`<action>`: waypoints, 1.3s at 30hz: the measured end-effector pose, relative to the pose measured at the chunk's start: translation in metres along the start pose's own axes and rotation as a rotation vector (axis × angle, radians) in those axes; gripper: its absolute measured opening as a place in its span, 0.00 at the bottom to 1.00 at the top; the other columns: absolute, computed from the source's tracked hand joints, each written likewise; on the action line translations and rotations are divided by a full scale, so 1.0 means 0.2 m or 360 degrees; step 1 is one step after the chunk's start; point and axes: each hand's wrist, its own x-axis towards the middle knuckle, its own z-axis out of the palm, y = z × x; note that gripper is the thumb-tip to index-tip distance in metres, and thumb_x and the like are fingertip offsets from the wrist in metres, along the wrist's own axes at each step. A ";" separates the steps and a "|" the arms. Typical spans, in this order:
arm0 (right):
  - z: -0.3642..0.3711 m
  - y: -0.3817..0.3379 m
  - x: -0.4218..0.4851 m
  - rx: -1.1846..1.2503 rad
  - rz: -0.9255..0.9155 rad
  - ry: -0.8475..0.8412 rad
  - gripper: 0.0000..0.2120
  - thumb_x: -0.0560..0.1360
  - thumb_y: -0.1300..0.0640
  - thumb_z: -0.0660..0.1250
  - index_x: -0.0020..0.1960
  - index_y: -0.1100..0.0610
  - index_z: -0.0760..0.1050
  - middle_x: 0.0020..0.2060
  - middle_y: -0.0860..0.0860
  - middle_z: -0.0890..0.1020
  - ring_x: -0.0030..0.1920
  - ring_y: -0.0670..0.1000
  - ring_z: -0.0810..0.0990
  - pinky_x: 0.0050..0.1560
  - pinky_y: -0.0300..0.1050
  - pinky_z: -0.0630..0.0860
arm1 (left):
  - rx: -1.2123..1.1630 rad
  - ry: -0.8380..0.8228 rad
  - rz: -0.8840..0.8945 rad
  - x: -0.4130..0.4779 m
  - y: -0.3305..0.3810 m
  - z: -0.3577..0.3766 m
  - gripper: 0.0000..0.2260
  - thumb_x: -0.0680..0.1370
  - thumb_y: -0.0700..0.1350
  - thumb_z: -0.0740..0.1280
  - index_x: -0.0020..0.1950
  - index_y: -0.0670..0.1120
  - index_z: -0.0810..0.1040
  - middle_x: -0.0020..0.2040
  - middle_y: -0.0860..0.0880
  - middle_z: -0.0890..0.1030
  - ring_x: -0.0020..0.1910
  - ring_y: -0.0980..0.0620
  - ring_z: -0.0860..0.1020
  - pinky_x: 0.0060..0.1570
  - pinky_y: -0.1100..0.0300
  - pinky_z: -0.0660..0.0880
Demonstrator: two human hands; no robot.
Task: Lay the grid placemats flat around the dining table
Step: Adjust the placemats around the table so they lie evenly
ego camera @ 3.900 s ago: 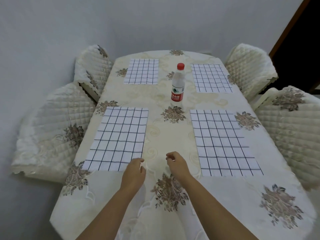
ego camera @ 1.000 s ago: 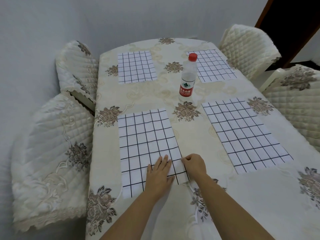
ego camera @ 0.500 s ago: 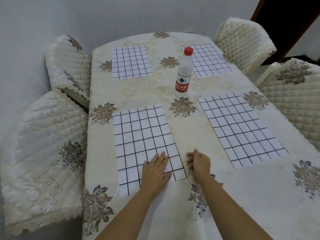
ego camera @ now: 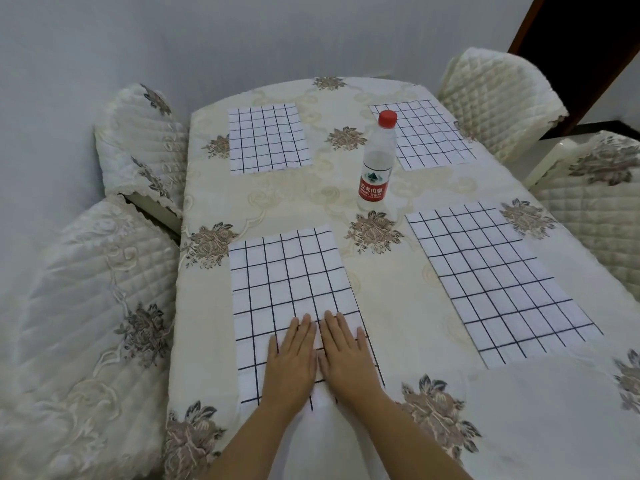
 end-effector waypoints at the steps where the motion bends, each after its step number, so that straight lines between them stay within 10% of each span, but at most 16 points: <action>1: 0.02 0.05 -0.01 -0.0064 -0.0026 0.0001 0.25 0.81 0.48 0.42 0.72 0.56 0.62 0.71 0.50 0.66 0.73 0.50 0.56 0.70 0.52 0.54 | 0.0045 0.0009 -0.0038 -0.01 -0.03 0.01 0.22 0.81 0.52 0.44 0.74 0.49 0.55 0.77 0.57 0.49 0.76 0.58 0.41 0.70 0.53 0.46; 6: -0.02 0.28 0.00 -0.0184 0.0226 0.0135 0.28 0.80 0.44 0.41 0.75 0.56 0.55 0.73 0.51 0.60 0.76 0.47 0.43 0.71 0.50 0.44 | 0.0193 0.0013 -0.0256 0.03 -0.18 -0.04 0.24 0.81 0.54 0.41 0.72 0.47 0.63 0.71 0.49 0.68 0.74 0.54 0.54 0.65 0.42 0.64; 11: -0.11 0.27 0.12 -0.0058 0.0274 0.0409 0.21 0.71 0.56 0.55 0.57 0.64 0.77 0.54 0.60 0.81 0.53 0.60 0.80 0.46 0.54 0.79 | 0.0083 0.0274 -0.0073 0.12 -0.25 -0.09 0.26 0.81 0.49 0.42 0.60 0.39 0.76 0.61 0.39 0.78 0.63 0.43 0.71 0.60 0.48 0.69; 13: -0.13 0.17 0.24 0.0014 0.0250 0.0511 0.19 0.68 0.59 0.55 0.51 0.64 0.79 0.46 0.59 0.81 0.44 0.59 0.82 0.38 0.48 0.79 | 0.0060 0.0312 -0.0002 0.20 -0.19 -0.09 0.22 0.81 0.45 0.44 0.57 0.38 0.74 0.58 0.37 0.78 0.61 0.40 0.72 0.62 0.48 0.68; 19: 0.01 -0.05 0.40 -0.0062 -0.0173 0.0103 0.22 0.76 0.52 0.51 0.65 0.57 0.73 0.64 0.53 0.77 0.66 0.54 0.73 0.61 0.54 0.73 | 0.0126 0.0071 -0.0049 0.35 -0.15 -0.02 0.21 0.79 0.49 0.48 0.70 0.43 0.62 0.71 0.47 0.67 0.76 0.54 0.47 0.66 0.45 0.61; 26: -0.07 0.30 0.48 -0.0234 0.0148 0.0201 0.25 0.75 0.50 0.51 0.70 0.58 0.67 0.70 0.53 0.70 0.69 0.56 0.68 0.63 0.59 0.63 | 0.0216 0.0093 -0.0262 0.45 -0.48 -0.13 0.25 0.77 0.51 0.50 0.72 0.44 0.65 0.73 0.47 0.66 0.71 0.48 0.65 0.61 0.38 0.66; 32: -0.12 0.18 0.70 0.0088 0.0152 0.0558 0.19 0.68 0.59 0.54 0.51 0.66 0.78 0.49 0.61 0.82 0.49 0.62 0.81 0.46 0.54 0.80 | 0.0165 0.0448 -0.0076 0.63 -0.48 -0.18 0.16 0.72 0.41 0.56 0.53 0.37 0.79 0.55 0.38 0.80 0.54 0.40 0.77 0.54 0.50 0.70; 39: -0.01 -0.03 0.86 -0.0095 -0.0158 -0.0014 0.25 0.74 0.51 0.52 0.66 0.56 0.72 0.67 0.51 0.74 0.67 0.55 0.72 0.61 0.61 0.70 | 0.0121 -0.0017 -0.0151 0.79 -0.36 -0.13 0.27 0.76 0.51 0.47 0.71 0.43 0.66 0.73 0.47 0.65 0.72 0.46 0.64 0.66 0.39 0.62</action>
